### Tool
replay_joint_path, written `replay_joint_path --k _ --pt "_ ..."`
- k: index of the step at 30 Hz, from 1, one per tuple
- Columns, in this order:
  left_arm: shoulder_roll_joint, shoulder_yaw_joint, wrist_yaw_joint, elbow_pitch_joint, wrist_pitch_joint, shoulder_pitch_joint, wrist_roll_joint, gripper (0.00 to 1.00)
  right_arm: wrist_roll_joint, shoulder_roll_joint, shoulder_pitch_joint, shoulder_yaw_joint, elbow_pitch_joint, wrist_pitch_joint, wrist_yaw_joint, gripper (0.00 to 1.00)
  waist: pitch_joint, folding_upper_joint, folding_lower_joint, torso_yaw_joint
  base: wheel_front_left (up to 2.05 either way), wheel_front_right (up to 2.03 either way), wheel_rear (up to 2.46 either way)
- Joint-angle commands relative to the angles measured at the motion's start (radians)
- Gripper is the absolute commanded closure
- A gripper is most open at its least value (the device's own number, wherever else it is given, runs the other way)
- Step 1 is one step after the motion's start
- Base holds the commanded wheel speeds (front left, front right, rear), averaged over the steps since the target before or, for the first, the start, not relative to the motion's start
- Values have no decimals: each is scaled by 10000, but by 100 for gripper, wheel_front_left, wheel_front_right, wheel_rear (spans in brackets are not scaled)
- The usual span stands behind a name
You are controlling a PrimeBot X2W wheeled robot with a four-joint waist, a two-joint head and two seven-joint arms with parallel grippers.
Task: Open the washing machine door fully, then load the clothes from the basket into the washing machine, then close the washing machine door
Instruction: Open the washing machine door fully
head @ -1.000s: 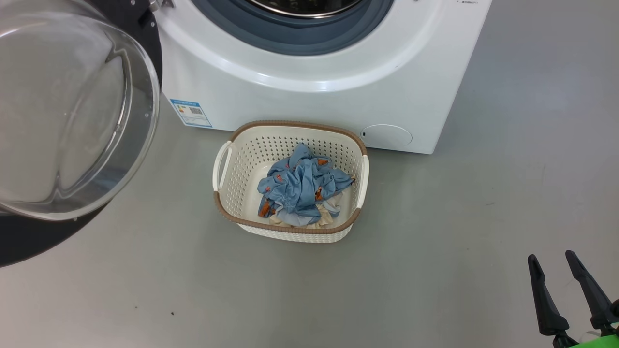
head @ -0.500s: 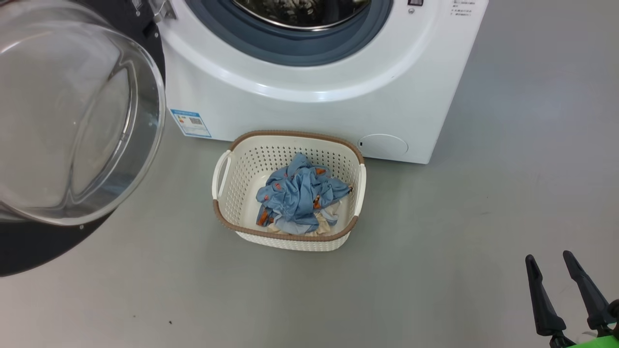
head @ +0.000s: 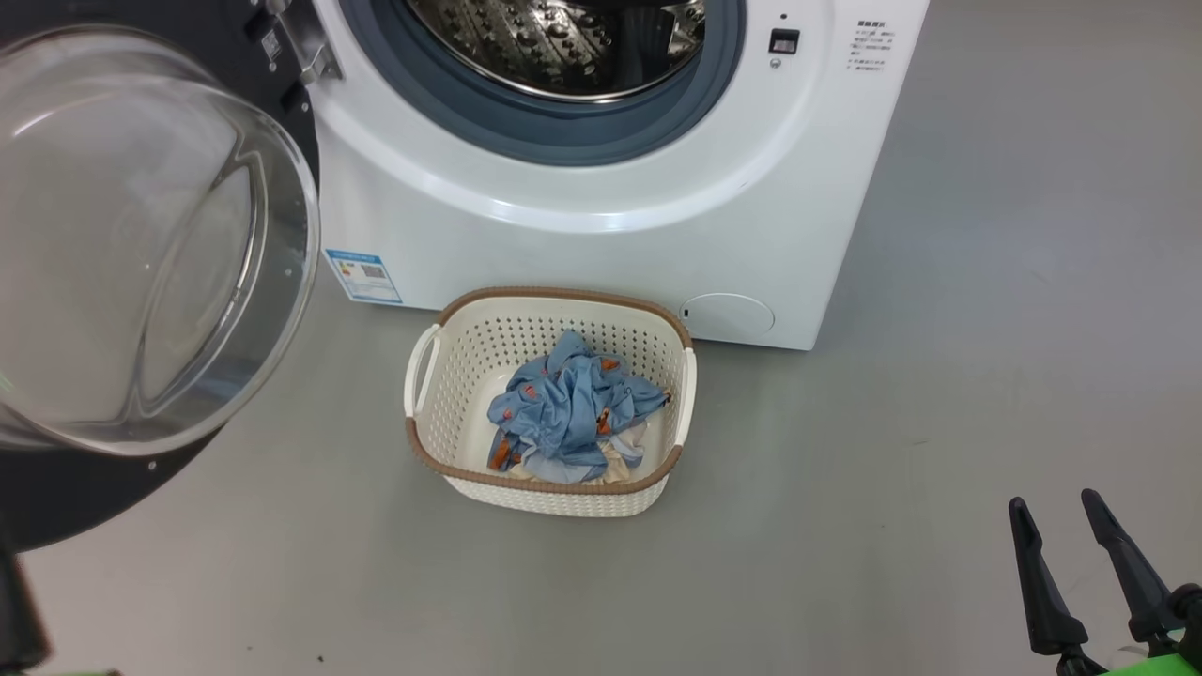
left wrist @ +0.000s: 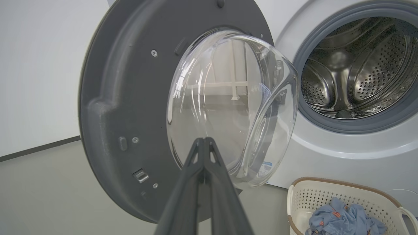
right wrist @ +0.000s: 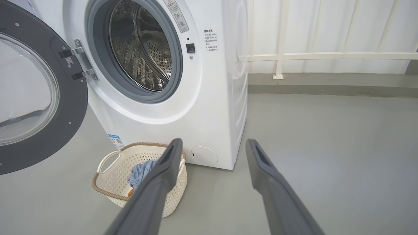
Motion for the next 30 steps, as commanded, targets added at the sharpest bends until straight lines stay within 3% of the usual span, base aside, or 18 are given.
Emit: replay_joint_path --k 1,4,6,9,11,17,30 --pt "254 247 74 -589 -118 -60 140 100 -131 -145 -73 282 -215 -74 16 0 -118 0 0 -91 0 0 0" --pt "98 -285 -37 -1118 42 286 296 100 -163 -126 -67 356 -183 -74 16 0 -255 0 0 -213 0 0 0" --pt "62 -679 -162 -1354 218 414 416 89 -195 -122 -49 399 -170 -74 16 0 -343 0 0 -289 0 0 0" --pt "-165 -1313 -272 -1613 457 476 553 45 -276 -121 -55 471 -200 -74 16 0 -423 0 0 -434 0 0 0" --pt "-302 -1730 -398 -1617 589 422 621 0 -323 -119 -81 512 -228 -74 16 0 -483 0 0 -543 0 0 0" --pt "-738 -2345 -470 -1178 545 214 699 0 -451 -50 -153 614 -228 -74 16 0 -731 0 0 -1034 0 0 0" --pt "-821 -2440 -414 -410 514 72 626 0 -638 0 -82 978 -336 -74 16 0 -1215 0 0 -2190 0 0 0"
